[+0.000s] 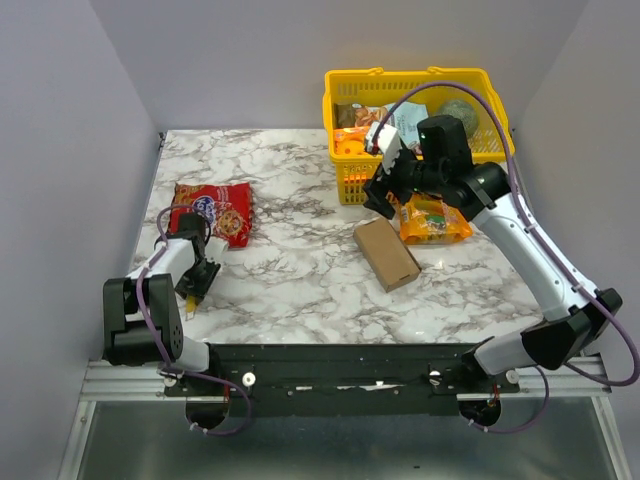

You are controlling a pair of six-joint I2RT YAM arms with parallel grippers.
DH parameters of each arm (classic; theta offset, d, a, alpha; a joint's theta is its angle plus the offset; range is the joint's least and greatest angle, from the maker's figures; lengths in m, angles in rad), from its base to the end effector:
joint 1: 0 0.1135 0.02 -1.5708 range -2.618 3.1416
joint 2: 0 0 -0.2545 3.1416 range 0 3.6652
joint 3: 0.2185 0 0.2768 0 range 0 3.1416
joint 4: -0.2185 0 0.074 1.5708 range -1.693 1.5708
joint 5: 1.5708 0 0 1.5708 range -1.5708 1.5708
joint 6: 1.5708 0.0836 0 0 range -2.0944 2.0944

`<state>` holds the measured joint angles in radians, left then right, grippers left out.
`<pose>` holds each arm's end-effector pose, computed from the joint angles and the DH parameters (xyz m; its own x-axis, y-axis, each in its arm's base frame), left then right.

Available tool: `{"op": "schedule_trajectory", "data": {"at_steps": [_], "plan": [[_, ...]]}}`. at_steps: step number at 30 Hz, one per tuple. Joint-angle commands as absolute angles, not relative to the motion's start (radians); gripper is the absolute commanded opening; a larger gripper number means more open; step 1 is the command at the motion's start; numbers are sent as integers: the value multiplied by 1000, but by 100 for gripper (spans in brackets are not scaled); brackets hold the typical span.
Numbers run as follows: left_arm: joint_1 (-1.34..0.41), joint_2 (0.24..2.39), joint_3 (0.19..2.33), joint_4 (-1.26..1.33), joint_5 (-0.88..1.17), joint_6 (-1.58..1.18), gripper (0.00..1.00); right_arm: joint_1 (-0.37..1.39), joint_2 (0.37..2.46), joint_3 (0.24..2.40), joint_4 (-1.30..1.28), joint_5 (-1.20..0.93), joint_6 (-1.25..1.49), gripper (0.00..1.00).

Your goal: Unpack the express box

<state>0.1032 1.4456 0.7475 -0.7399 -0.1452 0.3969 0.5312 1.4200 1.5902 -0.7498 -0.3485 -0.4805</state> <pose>0.2519 0.0383 0.0829 -0.9560 0.2855 -0.0667 0.2695 0.9454 0.1834 0.3007 0.2098 0.3865 -0.0848 -0.5537 -0.8284 -0.8589 0.4620 -0.2209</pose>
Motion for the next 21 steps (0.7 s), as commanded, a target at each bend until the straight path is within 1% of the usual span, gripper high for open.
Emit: {"op": "schedule_trajectory", "data": {"at_steps": [1, 2, 4, 5, 8, 11, 14, 15, 18, 21], "plan": [[109, 1503, 686, -600, -95, 376, 43, 560, 1492, 1704, -830, -307, -521, 91], [109, 1514, 684, -592, -81, 374, 35, 563, 1509, 1727, -833, -304, -523, 91], [109, 1551, 687, -594, -55, 371, 26, 571, 1555, 1787, -842, -299, -526, 91], [109, 1561, 695, -600, -39, 370, 18, 572, 1568, 1804, -853, -296, -526, 91], [107, 1589, 719, -624, -5, 386, 7, 578, 1592, 1833, -850, -293, -525, 91], [107, 1574, 747, -667, 29, 408, 0, 580, 1575, 1798, -825, -279, -526, 91], [107, 1491, 756, -702, 141, 489, 0, 580, 1537, 1734, -783, -255, -515, 91], [109, 1435, 749, -698, 167, 514, 0, 578, 1529, 1721, -776, -250, -511, 91], [104, 1367, 755, -696, 205, 544, 0, 578, 1509, 1683, -765, -249, -491, 91], [101, 1370, 775, -709, 232, 561, 0, 578, 1496, 1649, -747, -248, -468, 91]]}}
